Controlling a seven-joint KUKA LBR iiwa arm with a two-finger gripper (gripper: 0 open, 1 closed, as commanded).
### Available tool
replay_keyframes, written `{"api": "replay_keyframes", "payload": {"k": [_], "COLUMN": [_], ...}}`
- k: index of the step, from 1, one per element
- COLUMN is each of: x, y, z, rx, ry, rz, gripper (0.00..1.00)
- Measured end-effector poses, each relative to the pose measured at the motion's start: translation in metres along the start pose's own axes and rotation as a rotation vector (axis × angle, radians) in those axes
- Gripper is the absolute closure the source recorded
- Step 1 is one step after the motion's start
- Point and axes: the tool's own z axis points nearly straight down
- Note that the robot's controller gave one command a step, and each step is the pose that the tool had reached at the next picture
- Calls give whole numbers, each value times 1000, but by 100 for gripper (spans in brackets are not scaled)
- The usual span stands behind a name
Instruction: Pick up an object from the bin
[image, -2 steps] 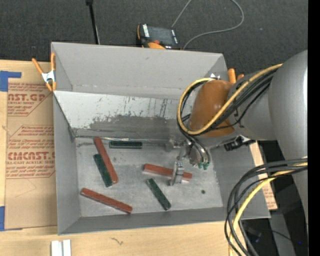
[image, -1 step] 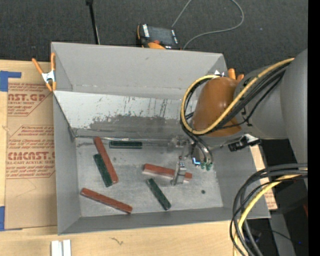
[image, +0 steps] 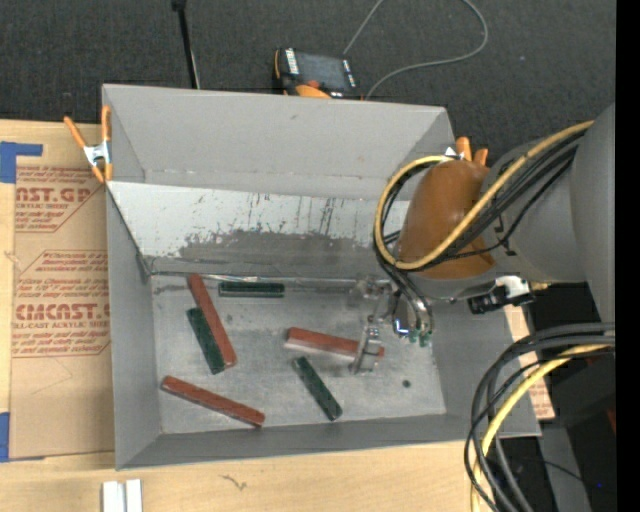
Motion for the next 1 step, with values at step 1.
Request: {"api": "replay_keyframes", "payload": {"k": [1], "x": [-9], "y": [11], "z": [32], "rx": [1], "ry": [1], "rz": [-30], "gripper": [0]}}
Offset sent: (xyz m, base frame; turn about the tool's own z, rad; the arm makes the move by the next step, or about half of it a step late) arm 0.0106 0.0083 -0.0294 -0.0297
